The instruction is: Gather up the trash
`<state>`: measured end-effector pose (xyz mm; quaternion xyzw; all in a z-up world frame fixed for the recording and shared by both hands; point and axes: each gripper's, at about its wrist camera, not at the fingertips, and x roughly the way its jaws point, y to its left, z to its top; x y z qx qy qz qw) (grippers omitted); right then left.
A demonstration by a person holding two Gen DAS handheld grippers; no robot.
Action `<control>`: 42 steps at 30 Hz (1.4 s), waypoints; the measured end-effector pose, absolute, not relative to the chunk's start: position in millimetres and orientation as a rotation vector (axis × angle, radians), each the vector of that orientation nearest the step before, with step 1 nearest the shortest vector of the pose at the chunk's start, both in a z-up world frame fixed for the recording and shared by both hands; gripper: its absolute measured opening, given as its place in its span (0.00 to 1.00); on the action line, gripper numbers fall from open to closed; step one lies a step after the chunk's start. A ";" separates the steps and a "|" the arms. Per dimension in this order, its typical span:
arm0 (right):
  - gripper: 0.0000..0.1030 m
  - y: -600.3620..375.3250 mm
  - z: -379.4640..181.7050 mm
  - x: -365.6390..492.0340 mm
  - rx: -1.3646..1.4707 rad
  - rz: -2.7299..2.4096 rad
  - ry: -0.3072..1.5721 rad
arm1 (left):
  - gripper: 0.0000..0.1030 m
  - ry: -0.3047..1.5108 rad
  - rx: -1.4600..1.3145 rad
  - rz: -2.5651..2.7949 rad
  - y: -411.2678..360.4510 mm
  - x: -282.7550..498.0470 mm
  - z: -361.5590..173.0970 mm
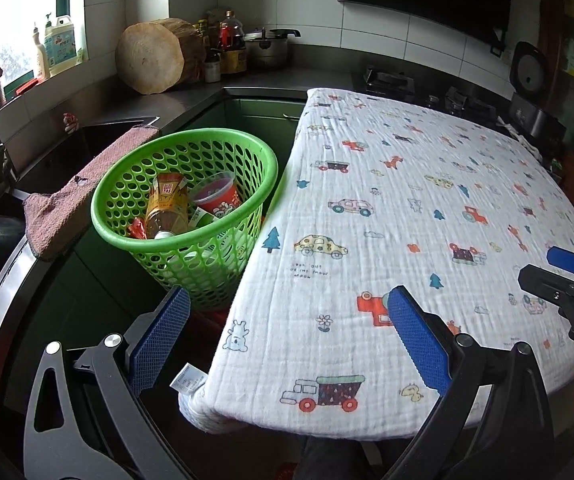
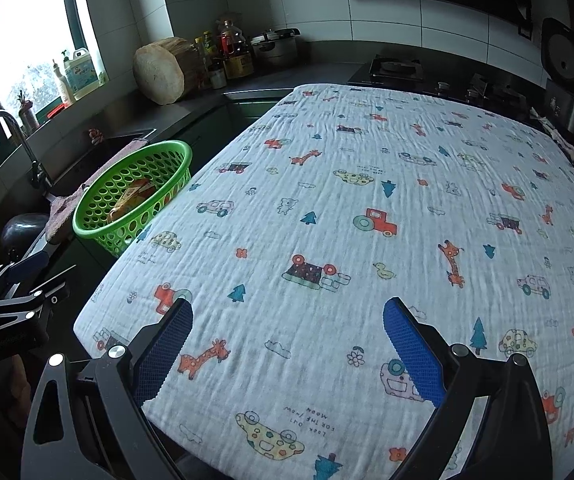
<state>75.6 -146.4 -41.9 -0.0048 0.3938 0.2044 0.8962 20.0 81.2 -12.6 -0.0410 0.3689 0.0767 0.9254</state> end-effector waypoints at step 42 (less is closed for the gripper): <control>0.90 -144.2 -45.0 75.8 -0.049 0.414 0.825 | 0.95 0.777 -0.091 0.140 76.6 25.6 -17.9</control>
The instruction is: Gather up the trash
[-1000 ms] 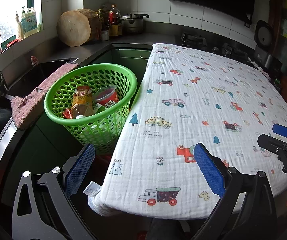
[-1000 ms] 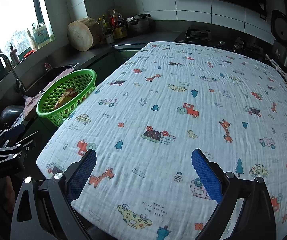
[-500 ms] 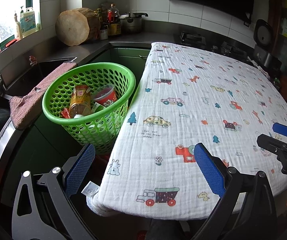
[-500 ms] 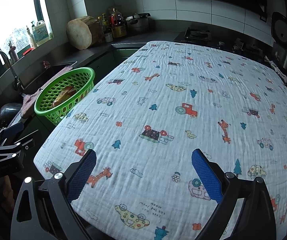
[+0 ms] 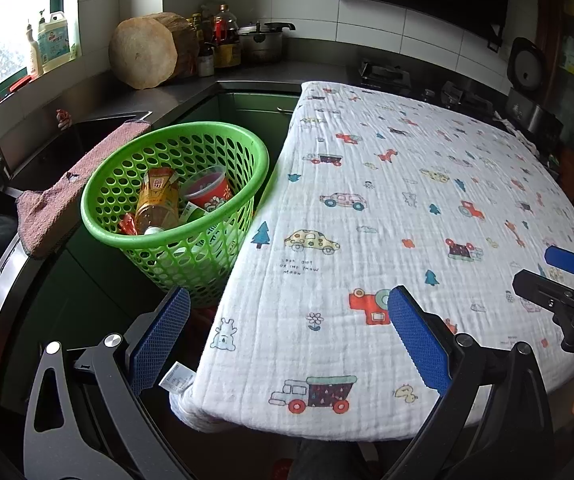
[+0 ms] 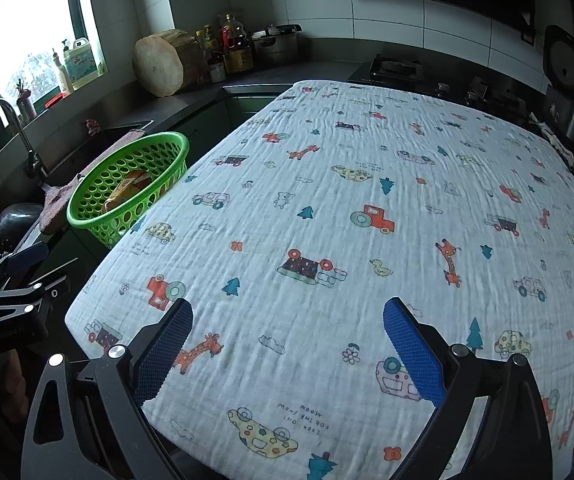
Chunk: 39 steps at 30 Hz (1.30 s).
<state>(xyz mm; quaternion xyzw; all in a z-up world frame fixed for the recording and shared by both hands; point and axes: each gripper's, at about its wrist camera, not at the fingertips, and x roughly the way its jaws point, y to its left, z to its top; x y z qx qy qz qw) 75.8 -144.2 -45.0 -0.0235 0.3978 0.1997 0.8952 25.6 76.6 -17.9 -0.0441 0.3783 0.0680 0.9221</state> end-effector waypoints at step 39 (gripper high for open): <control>0.90 -139.6 -47.4 71.6 -0.060 0.426 0.822 | 0.95 0.783 -0.102 0.140 76.0 25.4 -22.1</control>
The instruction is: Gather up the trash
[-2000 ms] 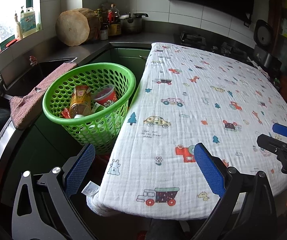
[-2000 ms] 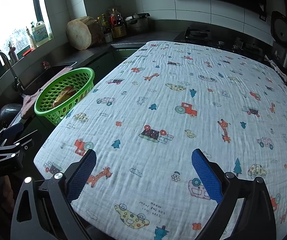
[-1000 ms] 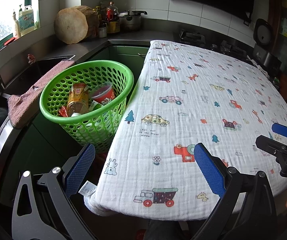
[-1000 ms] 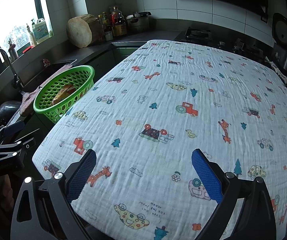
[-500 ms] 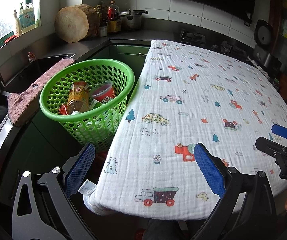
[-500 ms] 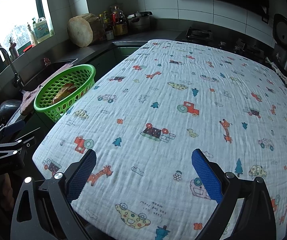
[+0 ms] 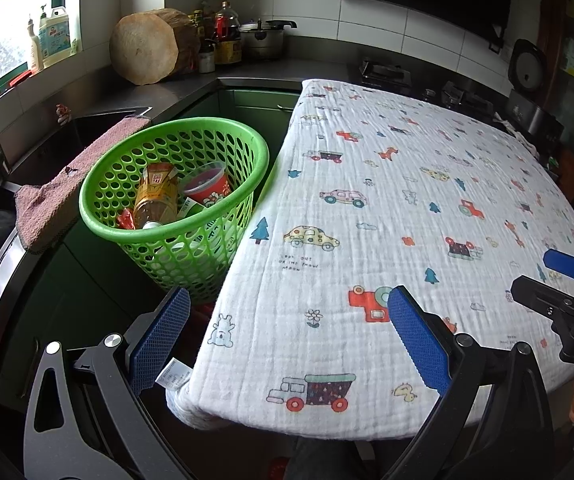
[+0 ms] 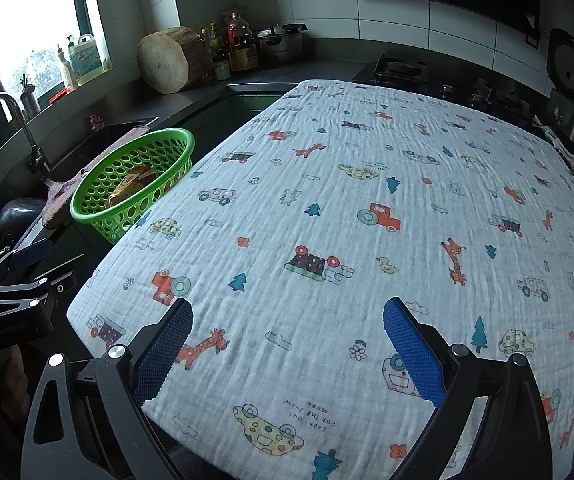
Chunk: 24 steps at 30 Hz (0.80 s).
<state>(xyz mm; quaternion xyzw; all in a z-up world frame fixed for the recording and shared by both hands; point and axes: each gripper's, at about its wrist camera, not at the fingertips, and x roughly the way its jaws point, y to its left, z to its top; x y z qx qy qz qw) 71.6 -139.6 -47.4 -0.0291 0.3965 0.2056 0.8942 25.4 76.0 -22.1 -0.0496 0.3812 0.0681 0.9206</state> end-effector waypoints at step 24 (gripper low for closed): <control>0.90 -138.0 -42.6 67.5 -0.067 0.435 0.808 | 0.95 0.771 -0.114 0.148 77.8 22.7 -16.8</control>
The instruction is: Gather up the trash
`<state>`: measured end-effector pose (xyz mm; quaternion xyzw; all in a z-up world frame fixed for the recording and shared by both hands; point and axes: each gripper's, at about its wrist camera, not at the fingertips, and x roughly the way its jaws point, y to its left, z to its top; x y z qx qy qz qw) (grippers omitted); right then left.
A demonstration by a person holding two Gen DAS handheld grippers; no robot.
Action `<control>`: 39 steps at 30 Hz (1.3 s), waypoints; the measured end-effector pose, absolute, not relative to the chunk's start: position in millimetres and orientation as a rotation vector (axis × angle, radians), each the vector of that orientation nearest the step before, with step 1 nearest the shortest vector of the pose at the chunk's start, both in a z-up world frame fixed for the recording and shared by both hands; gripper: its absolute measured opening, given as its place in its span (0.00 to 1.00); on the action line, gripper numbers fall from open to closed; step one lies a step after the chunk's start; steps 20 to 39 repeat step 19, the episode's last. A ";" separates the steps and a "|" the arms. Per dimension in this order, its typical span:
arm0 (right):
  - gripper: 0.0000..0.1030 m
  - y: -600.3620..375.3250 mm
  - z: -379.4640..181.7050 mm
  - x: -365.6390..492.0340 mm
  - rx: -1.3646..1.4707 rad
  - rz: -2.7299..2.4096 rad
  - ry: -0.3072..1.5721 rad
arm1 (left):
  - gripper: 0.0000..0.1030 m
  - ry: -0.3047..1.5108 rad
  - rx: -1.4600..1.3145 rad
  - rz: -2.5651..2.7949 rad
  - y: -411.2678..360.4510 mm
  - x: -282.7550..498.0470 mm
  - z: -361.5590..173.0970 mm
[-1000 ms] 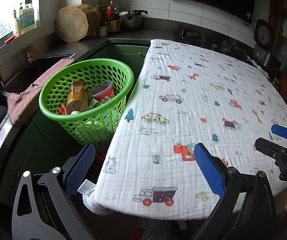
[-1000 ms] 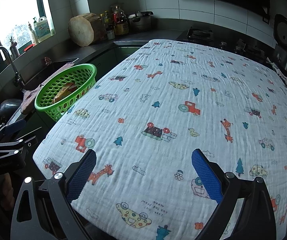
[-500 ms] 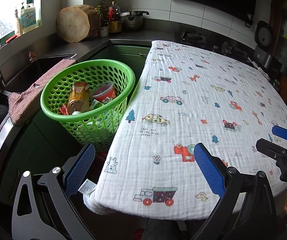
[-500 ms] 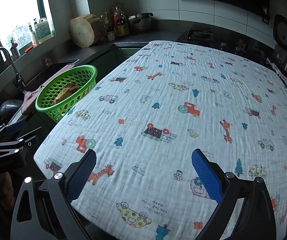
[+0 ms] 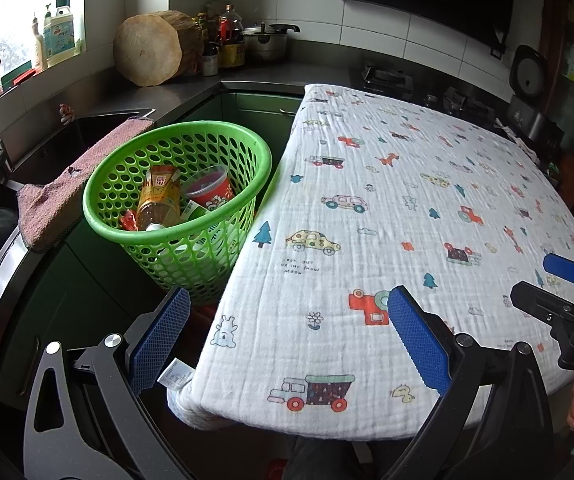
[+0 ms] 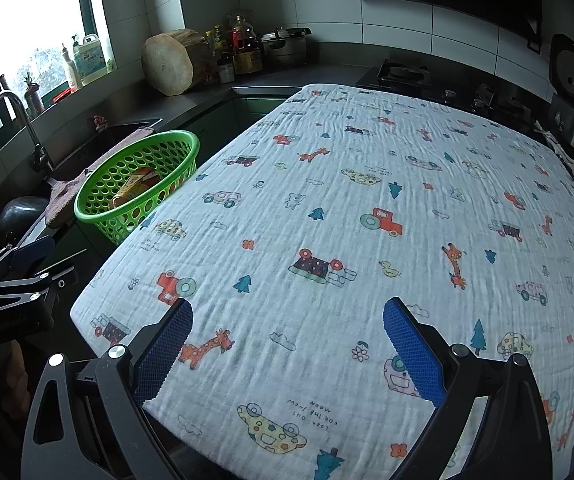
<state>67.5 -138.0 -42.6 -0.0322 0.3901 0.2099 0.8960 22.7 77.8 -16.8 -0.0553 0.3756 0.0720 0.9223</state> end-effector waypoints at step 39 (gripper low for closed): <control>0.90 -138.8 -41.8 67.2 -0.065 0.435 0.808 | 0.95 0.761 -0.114 0.153 74.8 21.8 -14.7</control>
